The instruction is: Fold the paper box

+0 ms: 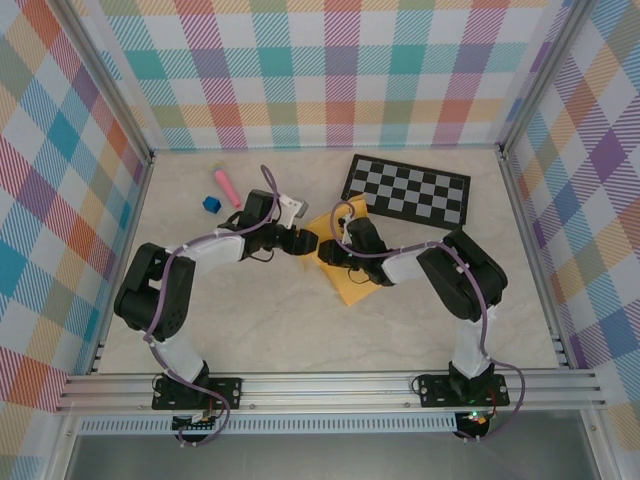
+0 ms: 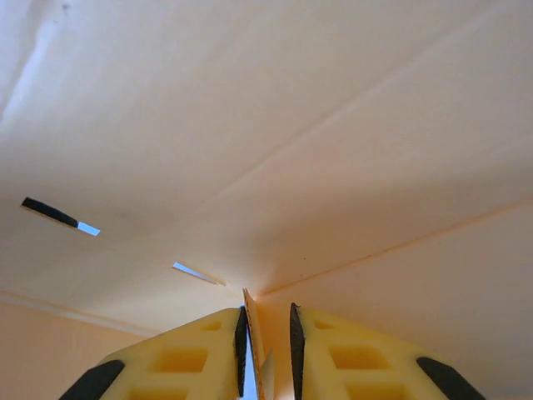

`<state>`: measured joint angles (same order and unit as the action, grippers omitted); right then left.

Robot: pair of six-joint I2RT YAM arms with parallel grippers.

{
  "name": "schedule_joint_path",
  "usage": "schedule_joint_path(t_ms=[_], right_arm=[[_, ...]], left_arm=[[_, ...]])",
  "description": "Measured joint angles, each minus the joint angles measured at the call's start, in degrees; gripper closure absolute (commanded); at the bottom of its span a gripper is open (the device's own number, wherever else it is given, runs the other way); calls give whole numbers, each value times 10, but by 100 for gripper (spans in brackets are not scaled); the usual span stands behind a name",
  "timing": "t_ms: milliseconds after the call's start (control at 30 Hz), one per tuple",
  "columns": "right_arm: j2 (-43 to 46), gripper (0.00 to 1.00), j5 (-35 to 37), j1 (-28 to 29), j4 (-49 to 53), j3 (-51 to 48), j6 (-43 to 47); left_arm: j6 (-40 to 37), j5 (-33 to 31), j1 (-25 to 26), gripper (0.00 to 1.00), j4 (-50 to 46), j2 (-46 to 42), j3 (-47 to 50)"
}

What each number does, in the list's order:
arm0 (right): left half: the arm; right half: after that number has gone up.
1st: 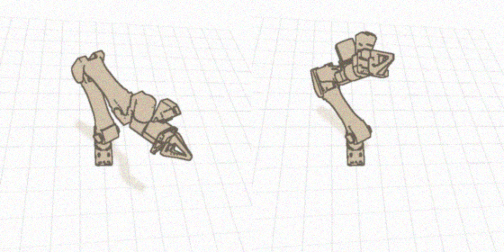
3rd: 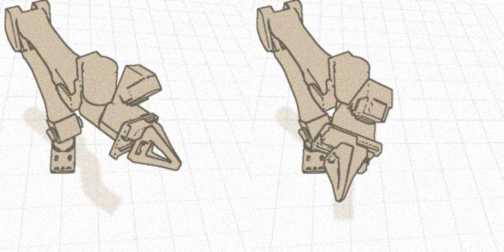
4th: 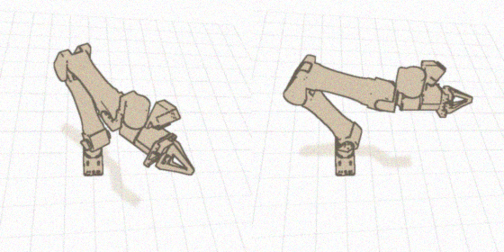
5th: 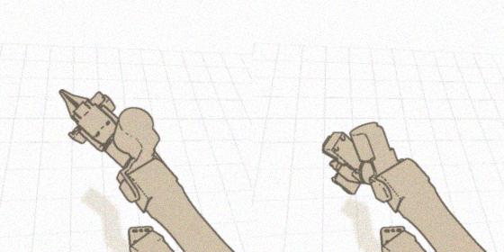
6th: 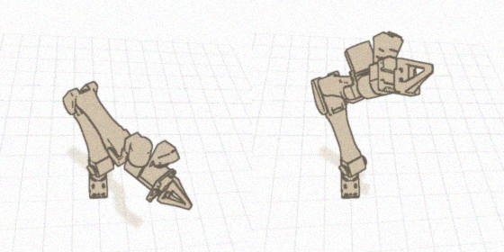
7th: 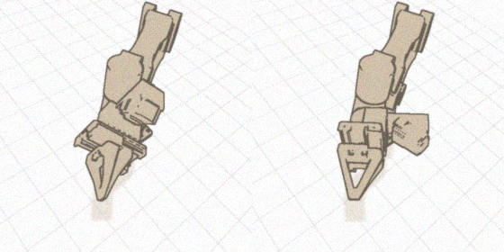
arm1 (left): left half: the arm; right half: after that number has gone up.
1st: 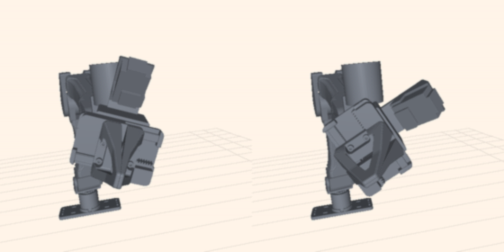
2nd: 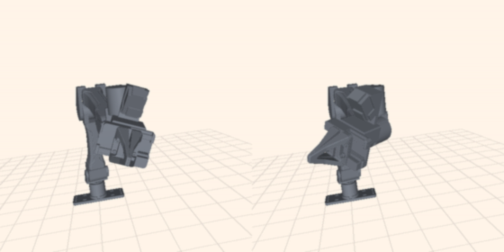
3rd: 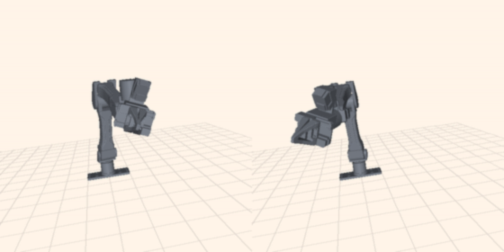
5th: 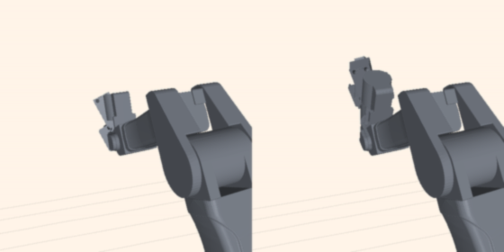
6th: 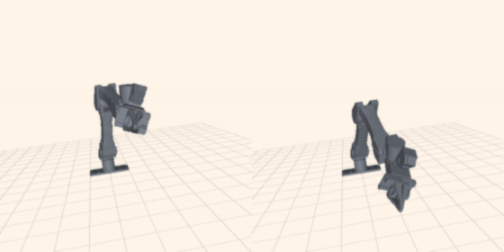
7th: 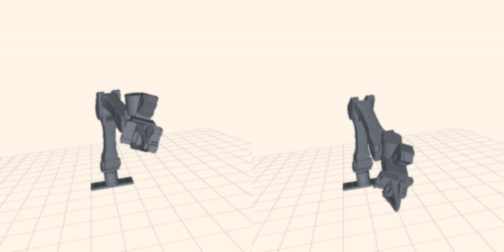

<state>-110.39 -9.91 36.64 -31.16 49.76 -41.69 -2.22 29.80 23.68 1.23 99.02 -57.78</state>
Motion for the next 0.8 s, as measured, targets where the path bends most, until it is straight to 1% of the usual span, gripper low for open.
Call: schedule_joint_path(t_ms=[67, 133, 267, 433, 500, 567, 633, 800], right_arm=[[8, 74, 0, -4, -11, -11, -19], [19, 70, 0, -7, -22, -20, -35], [68, 64, 11, -14, -34, -43, -66], [130, 59, 20, -36, -40, -74, -109], [144, 52, 20, -50, -38, -81, -130], [155, 46, 20, -64, -29, -82, -160], [164, 42, 20, -73, -17, -81, -188], [163, 38, 17, -81, 35, -43, -279]], left_arm=[[-7, -13, 6, 41, 2, -2, 3], [-14, -26, 10, 43, 2, -5, 5], [-34, -59, 22, 48, -3, -13, 6], [-51, -105, 43, 51, -12, -17, 6], [-55, -118, 48, 52, -13, -17, 6], [-63, -130, 51, 52, -14, -17, 6], [-67, -139, 56, 52, -14, -17, 6], [-82, -161, 72, 52, -14, -21, 6]])
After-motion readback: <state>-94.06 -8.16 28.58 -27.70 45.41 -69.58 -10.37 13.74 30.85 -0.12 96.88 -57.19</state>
